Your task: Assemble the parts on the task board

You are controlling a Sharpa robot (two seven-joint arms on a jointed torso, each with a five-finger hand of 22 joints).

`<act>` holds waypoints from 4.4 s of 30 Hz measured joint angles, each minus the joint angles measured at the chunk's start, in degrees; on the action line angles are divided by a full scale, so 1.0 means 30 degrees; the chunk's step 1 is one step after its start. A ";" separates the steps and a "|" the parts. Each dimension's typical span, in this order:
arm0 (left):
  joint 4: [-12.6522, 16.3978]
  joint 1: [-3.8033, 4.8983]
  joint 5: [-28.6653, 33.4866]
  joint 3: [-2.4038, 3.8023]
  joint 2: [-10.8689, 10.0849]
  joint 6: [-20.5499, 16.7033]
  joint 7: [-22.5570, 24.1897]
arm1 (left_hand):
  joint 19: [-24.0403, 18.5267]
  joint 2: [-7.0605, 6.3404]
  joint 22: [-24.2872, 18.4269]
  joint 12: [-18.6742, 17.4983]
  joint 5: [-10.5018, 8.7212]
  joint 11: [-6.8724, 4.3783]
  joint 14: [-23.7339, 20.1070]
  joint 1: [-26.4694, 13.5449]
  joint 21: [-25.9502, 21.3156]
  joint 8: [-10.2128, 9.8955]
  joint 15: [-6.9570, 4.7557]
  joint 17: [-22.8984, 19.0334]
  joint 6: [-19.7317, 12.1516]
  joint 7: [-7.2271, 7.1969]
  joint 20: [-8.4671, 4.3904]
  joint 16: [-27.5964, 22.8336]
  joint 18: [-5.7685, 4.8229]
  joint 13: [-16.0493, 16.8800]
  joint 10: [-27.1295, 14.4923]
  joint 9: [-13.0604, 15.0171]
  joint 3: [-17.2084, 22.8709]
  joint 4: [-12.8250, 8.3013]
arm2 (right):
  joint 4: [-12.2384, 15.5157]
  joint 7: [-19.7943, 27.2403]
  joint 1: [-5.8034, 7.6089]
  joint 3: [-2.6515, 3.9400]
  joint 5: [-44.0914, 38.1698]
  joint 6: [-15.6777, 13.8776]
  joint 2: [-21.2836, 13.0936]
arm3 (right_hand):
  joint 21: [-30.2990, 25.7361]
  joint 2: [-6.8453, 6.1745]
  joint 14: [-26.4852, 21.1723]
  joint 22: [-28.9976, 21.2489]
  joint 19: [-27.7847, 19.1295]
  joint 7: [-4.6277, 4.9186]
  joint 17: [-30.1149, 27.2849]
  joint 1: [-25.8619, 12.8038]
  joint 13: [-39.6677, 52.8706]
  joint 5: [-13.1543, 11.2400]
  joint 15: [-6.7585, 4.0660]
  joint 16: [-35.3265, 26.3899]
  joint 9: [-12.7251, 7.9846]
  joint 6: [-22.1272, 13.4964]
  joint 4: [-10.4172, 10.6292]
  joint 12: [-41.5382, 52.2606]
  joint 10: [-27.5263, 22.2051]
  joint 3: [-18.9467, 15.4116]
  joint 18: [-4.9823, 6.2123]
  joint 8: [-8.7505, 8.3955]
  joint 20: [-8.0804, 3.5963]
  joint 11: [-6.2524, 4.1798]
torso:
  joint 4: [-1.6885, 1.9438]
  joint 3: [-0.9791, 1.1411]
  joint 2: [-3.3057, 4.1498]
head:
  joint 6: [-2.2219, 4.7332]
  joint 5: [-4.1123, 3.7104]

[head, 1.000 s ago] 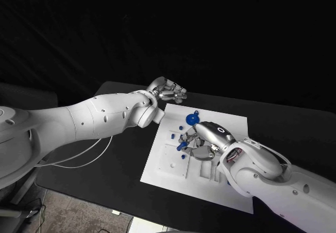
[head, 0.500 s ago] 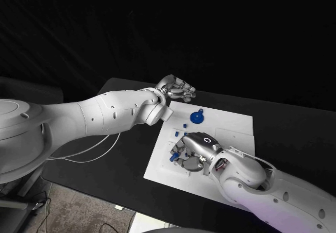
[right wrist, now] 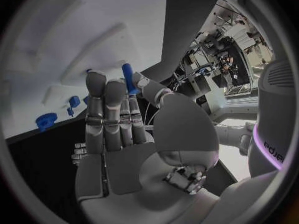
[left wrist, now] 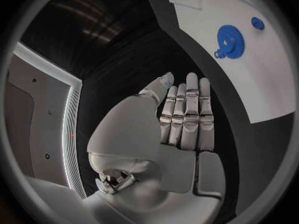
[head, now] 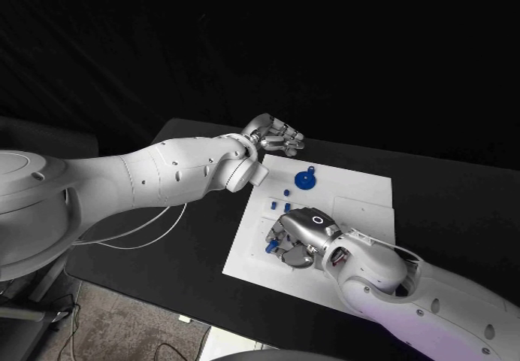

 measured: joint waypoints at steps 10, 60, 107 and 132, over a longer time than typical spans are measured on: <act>0.0013 0.0001 0.0010 -0.0001 -0.0029 0.0014 -0.0017 | 0.0000 -0.0001 -0.0125 0.0000 0.0000 0.0000 -0.0068 0.0001 0.0000 0.0000 0.0068 0.0000 0.0000 0.0000 0.0000 0.0000 0.0001 0.0000 0.0000 0.0000 -0.0001 0.0094 | -0.0061 -0.0340 0.0007 -0.0039 -0.0434 0.0262 -0.0026 | 0.0000 0.0034 0.0000 0.0018 0.0000 -0.0007 -0.0002 0.0007 0.0005 -0.0010 0.0001 0.0000 0.0000 0.0004 -0.0079 -0.0003 -0.0004 0.0026 0.0168 0.0029 0.0000 0.0003 | -0.0020 0.0004 -0.0007 | -0.0026 -0.0044; 0.0139 0.0005 0.0027 -0.0002 -0.0065 0.0080 -0.0125 | 0.0000 -0.0003 -0.0139 0.0000 0.0000 -0.0001 -0.0068 0.0003 0.0000 0.0000 0.0068 0.0002 0.0000 0.0000 0.0000 0.0000 0.0000 0.0000 0.0002 0.0000 -0.0006 0.0112 | -0.0323 -0.0783 0.0106 -0.0194 -0.1117 0.1068 0.0432 | -0.0261 0.0045 0.0024 -0.0128 0.0001 -0.0086 -0.0142 -0.0173 0.0039 0.1042 0.0042 -0.0001 -0.0009 -0.0046 -0.0196 -0.0016 -0.0485 -0.1069 0.0144 -0.0025 0.0005 0.0147 | -0.0026 -0.0005 -0.0015 | -0.0223 0.0011; 0.0079 0.0006 0.0033 -0.0011 -0.0354 0.0209 -0.0321 | 0.0000 -0.0003 -0.0298 0.0000 0.0000 0.0070 -0.0068 0.0004 0.0000 0.0000 0.0067 0.0003 0.0000 0.0000 0.0001 0.0000 0.0001 0.0000 -0.0070 0.0000 -0.0006 0.0111 | 0.1856 0.0448 0.0001 0.1016 0.4038 -0.2137 -0.2559 | -0.0060 -0.0282 -0.0068 -0.1660 -0.0002 0.0500 -0.0844 0.0892 0.0024 0.1791 0.0660 0.0517 -0.0061 -0.3079 0.2926 0.0520 -0.2951 -0.9414 0.1052 0.0129 0.0744 0.0945 | -0.0114 0.0037 -0.0049 | 0.0070 -0.0934; 0.0245 -0.0195 0.0326 -0.0445 -0.1278 0.0359 -0.0017 | 0.0000 -0.0021 -0.0473 0.0000 -0.0030 0.0069 -0.0068 -0.0123 -0.0073 0.0000 0.0068 0.0003 -0.0001 0.0001 0.0001 0.0077 0.0001 0.0000 -0.0069 0.0000 -0.0060 0.0271 | 0.2422 -0.2567 0.0515 0.2487 1.4785 0.1483 -0.8976 | 0.5073 0.0573 -0.0115 0.0634 0.0002 -0.0344 0.1073 -0.0642 1.8279 0.2793 -0.0580 0.1916 0.0932 -0.1850 0.3653 1.7062 -0.2105 -0.8226 0.0151 0.0128 -0.0696 -0.0813 | -0.0919 0.0474 -0.0586 | 0.0286 -0.5083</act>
